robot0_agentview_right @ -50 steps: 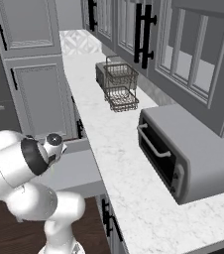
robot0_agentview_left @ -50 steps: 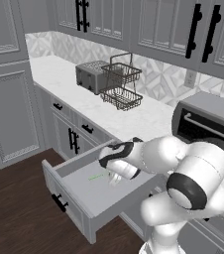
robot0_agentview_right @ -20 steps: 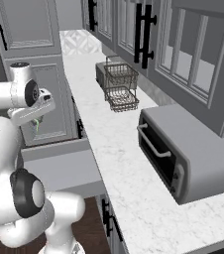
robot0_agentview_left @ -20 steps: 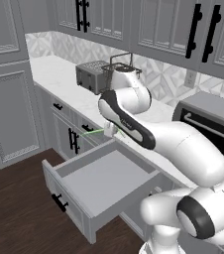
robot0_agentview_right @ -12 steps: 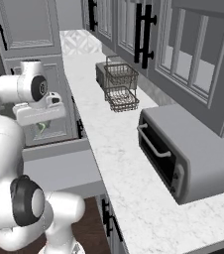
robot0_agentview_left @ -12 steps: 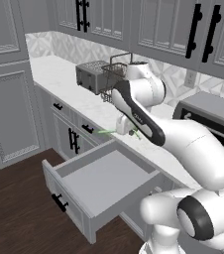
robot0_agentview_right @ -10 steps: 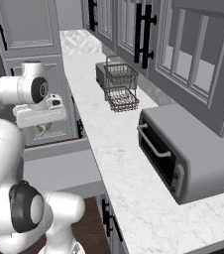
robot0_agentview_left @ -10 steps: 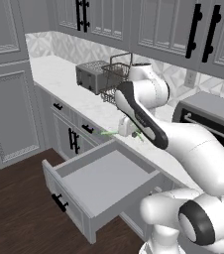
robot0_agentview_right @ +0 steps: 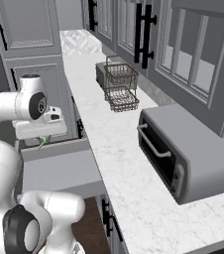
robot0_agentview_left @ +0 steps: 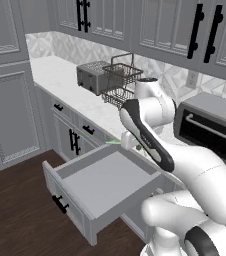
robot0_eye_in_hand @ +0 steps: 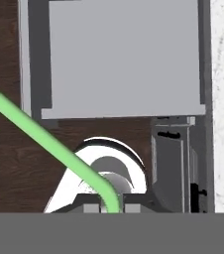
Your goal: Take a straw from the drawer in front and place it inside the glass cup on the dining counter.
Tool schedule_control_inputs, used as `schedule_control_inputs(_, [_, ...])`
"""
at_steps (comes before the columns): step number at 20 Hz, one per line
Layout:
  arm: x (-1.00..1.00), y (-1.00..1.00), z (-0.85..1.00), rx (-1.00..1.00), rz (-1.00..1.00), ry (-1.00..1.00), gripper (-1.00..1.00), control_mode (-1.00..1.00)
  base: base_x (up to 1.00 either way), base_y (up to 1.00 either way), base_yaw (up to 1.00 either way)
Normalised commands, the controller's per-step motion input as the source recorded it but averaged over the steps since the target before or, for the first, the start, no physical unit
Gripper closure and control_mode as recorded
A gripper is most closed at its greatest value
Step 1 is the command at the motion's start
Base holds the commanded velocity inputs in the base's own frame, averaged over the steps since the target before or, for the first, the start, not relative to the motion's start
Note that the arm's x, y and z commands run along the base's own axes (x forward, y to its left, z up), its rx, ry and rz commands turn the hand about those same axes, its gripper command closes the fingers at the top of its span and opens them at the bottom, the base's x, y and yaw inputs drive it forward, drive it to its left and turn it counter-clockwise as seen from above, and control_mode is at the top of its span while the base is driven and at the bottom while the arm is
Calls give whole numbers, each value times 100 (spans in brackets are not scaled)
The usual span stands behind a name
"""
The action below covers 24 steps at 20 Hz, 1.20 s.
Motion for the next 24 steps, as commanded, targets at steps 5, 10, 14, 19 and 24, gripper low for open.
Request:
schedule_control_inputs(5, [0,0,0,0,0,0,100,100,-96,4,-7])
schedule_control_inputs(10, [0,0,0,0,0,0,100,100,-100,59,2])
schedule_control_inputs(14, [0,0,0,0,0,0,100,100,-60,99,45])
schedule_control_inputs(19, [0,0,0,0,0,0,100,100,-19,96,61])
schedule_control_inputs(24, [0,0,0,0,0,0,100,100,-1,84,54])
